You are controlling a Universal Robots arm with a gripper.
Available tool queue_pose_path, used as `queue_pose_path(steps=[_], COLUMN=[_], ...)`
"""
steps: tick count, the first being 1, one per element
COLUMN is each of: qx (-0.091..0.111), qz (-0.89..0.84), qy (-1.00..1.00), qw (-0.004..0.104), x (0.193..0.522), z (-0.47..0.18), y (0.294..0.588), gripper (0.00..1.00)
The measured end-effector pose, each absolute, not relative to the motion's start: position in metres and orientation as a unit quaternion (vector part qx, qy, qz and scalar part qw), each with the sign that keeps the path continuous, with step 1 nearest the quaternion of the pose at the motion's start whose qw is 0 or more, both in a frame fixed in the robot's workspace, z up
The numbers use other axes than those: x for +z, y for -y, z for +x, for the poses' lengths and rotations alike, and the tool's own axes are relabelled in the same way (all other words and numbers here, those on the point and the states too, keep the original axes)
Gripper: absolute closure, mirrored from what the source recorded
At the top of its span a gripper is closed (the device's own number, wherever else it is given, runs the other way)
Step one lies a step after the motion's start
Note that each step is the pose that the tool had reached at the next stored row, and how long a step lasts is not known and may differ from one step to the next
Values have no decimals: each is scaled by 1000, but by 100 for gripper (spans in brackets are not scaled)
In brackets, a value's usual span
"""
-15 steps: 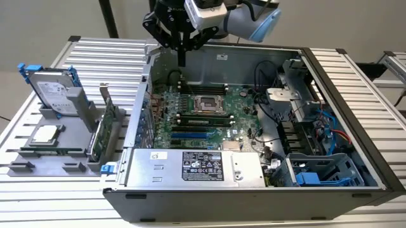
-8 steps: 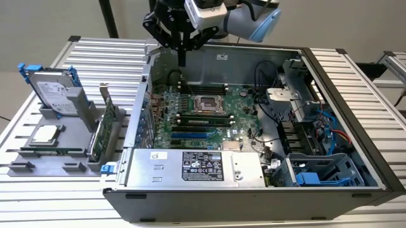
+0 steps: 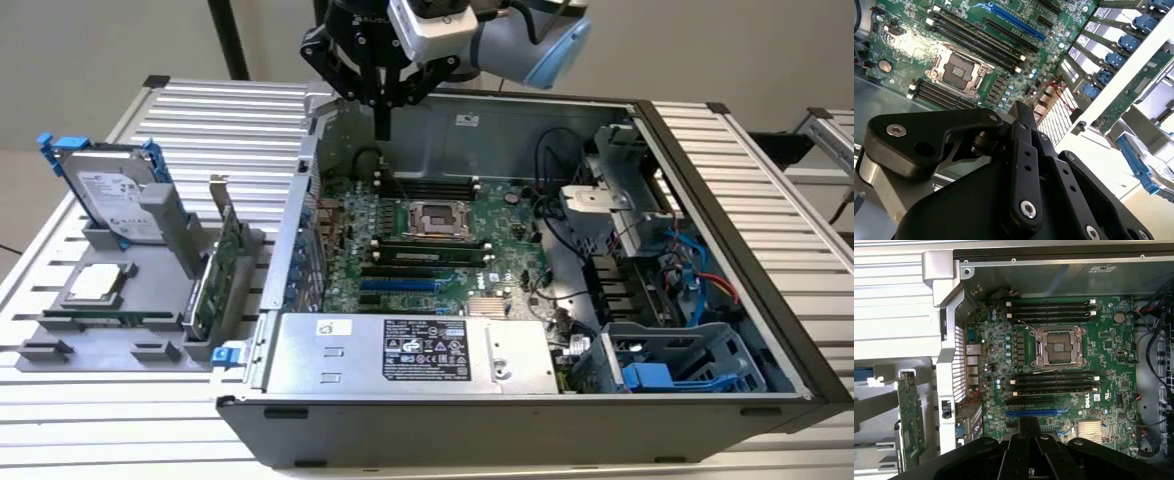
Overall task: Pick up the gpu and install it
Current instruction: 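Reach for the gpu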
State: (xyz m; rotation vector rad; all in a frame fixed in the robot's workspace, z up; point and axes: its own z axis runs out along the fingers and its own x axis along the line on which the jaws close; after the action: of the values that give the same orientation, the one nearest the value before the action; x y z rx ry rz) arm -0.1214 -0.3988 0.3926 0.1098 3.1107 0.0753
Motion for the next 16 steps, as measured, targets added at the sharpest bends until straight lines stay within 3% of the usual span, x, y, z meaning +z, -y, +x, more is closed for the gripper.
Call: queue_pose_path(steps=[16], qx=[24], qz=[35], qy=[-999], qw=[15], x=[393], z=[-134], y=[399], gripper=[100])
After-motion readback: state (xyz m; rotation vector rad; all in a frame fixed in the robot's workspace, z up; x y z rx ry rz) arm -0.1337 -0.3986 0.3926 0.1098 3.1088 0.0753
